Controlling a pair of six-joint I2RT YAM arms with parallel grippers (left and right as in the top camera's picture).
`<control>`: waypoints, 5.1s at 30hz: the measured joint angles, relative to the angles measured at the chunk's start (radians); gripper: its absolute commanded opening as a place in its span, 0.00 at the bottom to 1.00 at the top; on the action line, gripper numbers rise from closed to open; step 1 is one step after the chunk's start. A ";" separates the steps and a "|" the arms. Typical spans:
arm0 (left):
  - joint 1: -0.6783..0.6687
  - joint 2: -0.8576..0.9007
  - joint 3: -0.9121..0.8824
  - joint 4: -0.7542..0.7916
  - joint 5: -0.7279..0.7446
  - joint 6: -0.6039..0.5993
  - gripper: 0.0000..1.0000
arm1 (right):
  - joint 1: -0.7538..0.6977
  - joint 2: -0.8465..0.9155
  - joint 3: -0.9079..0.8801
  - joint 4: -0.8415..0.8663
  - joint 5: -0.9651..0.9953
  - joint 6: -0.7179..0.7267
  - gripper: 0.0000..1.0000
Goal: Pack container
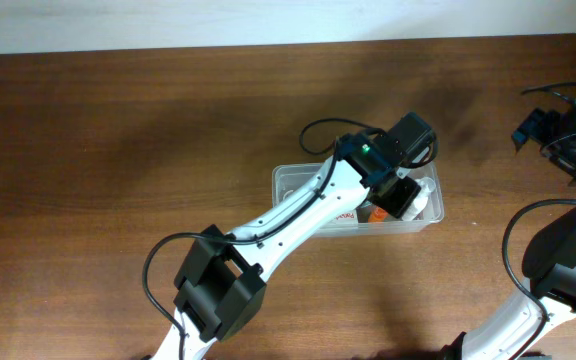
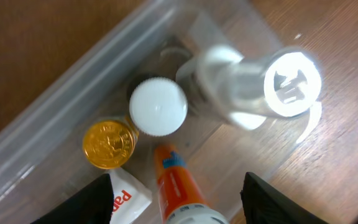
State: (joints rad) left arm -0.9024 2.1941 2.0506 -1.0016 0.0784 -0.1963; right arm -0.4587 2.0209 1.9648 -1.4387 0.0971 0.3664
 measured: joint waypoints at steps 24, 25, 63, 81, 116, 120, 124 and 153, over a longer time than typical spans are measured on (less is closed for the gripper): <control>0.298 -0.093 0.547 -0.534 -0.090 0.025 0.99 | 0.000 0.000 0.000 0.000 0.000 0.000 0.98; 0.307 -0.114 0.548 -0.560 -0.090 0.025 0.99 | 0.000 0.000 0.000 0.000 0.000 0.000 0.98; 0.346 -0.325 0.055 -0.320 -0.113 0.257 0.99 | 0.000 0.000 0.000 0.000 0.000 0.000 0.98; 0.650 -1.200 -1.275 0.607 0.000 0.359 0.99 | 0.000 0.000 0.000 0.000 0.000 0.001 0.98; 0.899 -2.176 -2.027 0.968 0.072 0.361 0.99 | 0.000 0.000 0.000 0.000 0.000 0.000 0.98; 0.899 -2.176 -2.035 0.938 0.079 0.361 0.99 | 0.000 0.000 0.000 0.000 0.000 0.000 0.98; 0.899 -2.177 -2.035 0.938 0.080 0.361 0.99 | 0.000 0.000 0.000 0.000 0.000 0.001 0.99; 0.899 -2.177 -2.035 0.938 0.083 0.361 0.99 | 0.000 0.000 0.000 0.000 0.000 0.000 0.98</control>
State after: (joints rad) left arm -0.0032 0.0166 0.0158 -0.0635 0.1616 0.1650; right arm -0.4587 2.0209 1.9648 -1.4387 0.0971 0.3668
